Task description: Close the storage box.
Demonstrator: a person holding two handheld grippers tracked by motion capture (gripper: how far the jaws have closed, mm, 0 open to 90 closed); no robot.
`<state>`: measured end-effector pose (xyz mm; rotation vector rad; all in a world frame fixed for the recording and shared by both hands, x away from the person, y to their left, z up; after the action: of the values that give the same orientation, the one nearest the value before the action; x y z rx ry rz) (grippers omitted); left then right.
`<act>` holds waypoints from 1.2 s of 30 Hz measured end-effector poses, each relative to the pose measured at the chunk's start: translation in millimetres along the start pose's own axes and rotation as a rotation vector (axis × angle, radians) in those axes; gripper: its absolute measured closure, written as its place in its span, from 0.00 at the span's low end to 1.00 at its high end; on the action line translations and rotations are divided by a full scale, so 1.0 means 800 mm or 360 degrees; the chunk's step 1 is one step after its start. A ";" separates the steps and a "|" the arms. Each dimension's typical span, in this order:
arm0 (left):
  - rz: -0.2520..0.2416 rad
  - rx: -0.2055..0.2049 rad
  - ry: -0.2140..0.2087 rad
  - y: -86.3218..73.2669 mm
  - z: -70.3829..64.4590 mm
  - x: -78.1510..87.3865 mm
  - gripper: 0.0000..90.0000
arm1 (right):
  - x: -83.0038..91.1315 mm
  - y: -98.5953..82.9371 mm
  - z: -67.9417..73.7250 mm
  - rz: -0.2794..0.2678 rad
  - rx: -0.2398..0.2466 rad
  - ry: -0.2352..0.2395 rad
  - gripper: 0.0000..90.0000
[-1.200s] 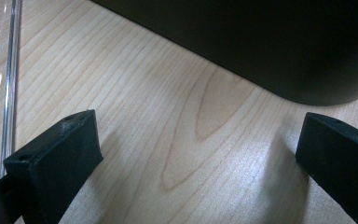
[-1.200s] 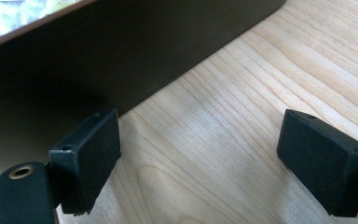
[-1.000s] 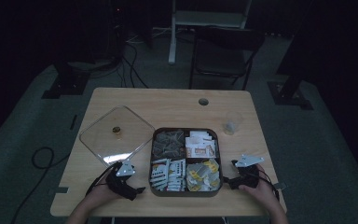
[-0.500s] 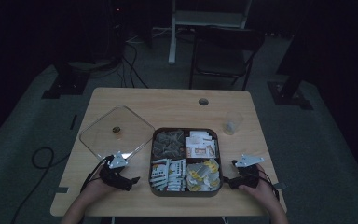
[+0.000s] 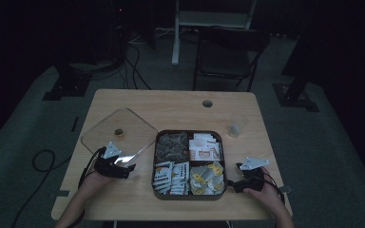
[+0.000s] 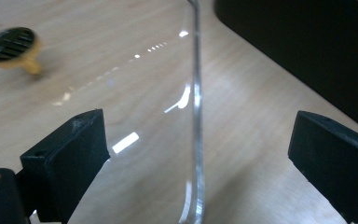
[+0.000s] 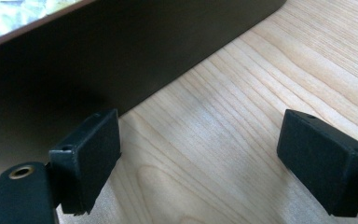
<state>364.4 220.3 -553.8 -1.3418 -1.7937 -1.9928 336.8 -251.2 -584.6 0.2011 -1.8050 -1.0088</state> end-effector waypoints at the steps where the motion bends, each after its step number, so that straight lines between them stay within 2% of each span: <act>1: -0.0007 0.0008 0.0006 0.002 0.002 -0.001 0.06 | 0.000 0.000 0.000 0.0000 0.0001 0.0000 0.14; 7: -0.0029 0.0043 0.0053 0.013 0.015 -0.008 0.06 | 0.000 0.000 0.000 0.0000 0.0001 0.0000 0.14; 20: -0.0085 0.0163 0.0144 0.035 0.048 -0.026 0.06 | 0.000 0.000 0.000 0.0000 0.0000 0.0000 0.14; 36: -0.0084 0.0266 0.0225 0.052 0.078 -0.048 0.06 | 0.000 0.000 0.000 0.0000 0.0001 0.0000 0.14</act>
<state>445.2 245.0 -556.6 -1.0882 -1.8998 -1.8628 336.8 -251.2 -584.6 0.2016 -1.8054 -1.0085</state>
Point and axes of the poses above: each handheld gripper's, and its own axes: x roughly backward along the jaws, y roughly out of its top, z roughly to its left, the point moved 5 cm from there along -x, roughly forward along the jaws, and after that the axes turned 11 degrees about x, right-handed, at the moved point
